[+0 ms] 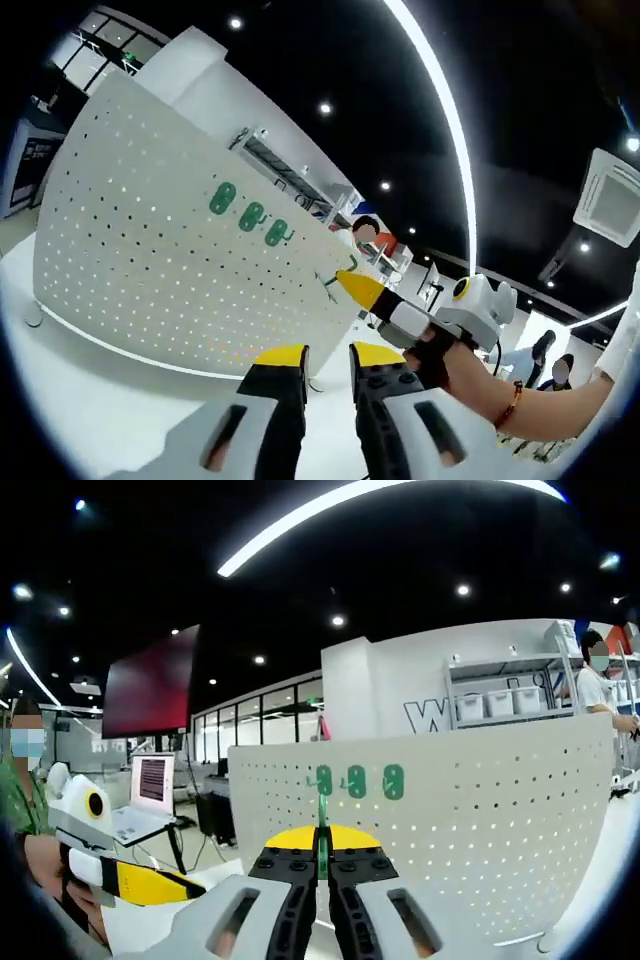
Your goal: Insert the hook assembly into the mounting plate slot until the hook locks in place.
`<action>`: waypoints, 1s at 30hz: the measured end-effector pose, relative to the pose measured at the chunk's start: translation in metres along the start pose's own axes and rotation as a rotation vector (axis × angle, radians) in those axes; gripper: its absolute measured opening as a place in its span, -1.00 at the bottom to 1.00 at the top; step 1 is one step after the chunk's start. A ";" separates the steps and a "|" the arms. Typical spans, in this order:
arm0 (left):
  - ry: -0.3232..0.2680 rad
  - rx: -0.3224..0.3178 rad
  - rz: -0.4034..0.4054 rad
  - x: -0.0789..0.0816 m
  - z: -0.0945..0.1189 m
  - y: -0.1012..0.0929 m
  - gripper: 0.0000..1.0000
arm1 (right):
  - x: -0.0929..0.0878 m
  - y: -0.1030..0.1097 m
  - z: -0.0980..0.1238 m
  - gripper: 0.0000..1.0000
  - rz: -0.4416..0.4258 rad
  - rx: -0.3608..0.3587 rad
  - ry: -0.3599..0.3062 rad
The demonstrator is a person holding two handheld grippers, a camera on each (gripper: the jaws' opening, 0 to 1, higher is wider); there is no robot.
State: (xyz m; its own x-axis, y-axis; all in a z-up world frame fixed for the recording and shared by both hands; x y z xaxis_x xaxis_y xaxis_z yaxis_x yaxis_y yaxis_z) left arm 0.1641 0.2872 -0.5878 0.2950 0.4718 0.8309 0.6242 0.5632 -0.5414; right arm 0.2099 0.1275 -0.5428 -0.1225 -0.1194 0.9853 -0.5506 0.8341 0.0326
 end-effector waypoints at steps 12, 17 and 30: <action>-0.010 0.035 0.023 0.009 -0.016 0.006 -0.80 | -0.010 0.026 0.007 -0.99 -0.028 0.066 0.015; -0.017 0.038 0.006 0.012 -0.018 0.006 -0.82 | -0.014 0.032 0.008 -0.99 -0.041 0.090 0.027; -0.025 0.041 -0.035 0.013 -0.020 0.007 -0.89 | -0.016 0.043 0.009 -0.99 -0.048 0.145 0.045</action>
State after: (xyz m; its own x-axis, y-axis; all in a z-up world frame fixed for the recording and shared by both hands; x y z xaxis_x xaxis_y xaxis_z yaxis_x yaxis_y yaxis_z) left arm 0.1865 0.2834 -0.5779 0.2552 0.4674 0.8464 0.6035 0.6069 -0.5171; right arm 0.1806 0.1601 -0.5590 -0.0573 -0.1303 0.9898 -0.6688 0.7411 0.0589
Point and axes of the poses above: the point that each gripper's makers call its tool centre point, and the gripper's own axes: z roughly backward along the fingers, y roughly to its left, x roughly out of its top, the point moved 8 cm from there along z, roughly backward along the fingers, and after that the axes turned 3 degrees about -y, right-handed, at the moved point
